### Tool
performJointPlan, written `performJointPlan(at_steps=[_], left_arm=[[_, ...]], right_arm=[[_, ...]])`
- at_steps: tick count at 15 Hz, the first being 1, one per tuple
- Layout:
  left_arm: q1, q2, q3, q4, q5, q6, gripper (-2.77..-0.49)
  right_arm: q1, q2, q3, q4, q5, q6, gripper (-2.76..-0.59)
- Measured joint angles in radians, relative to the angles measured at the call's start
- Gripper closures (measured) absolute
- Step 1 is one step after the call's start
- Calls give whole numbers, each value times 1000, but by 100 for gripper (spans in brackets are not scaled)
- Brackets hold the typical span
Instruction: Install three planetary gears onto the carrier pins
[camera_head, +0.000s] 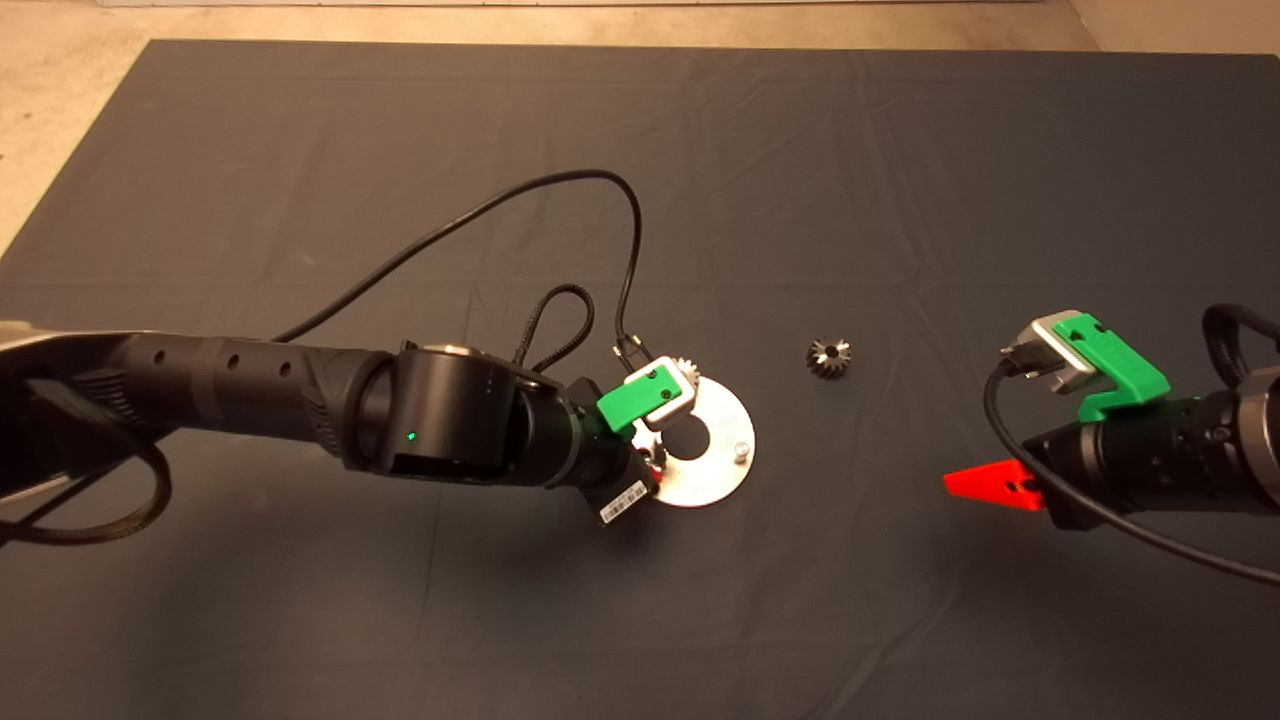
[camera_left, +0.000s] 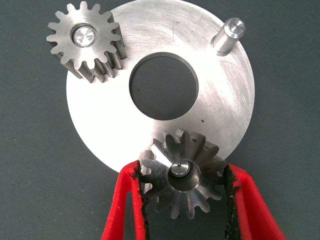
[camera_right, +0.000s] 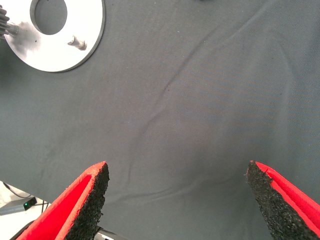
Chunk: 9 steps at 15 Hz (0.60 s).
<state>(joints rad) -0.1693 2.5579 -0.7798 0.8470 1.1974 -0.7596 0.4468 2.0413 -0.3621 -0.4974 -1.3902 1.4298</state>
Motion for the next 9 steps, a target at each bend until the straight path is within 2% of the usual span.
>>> performJointPlan(at_steps=[9], left_arm=[[17,10,-2,20,-1,0,-60]], right_arm=[[0,-1,0,0,0,0,-205]])
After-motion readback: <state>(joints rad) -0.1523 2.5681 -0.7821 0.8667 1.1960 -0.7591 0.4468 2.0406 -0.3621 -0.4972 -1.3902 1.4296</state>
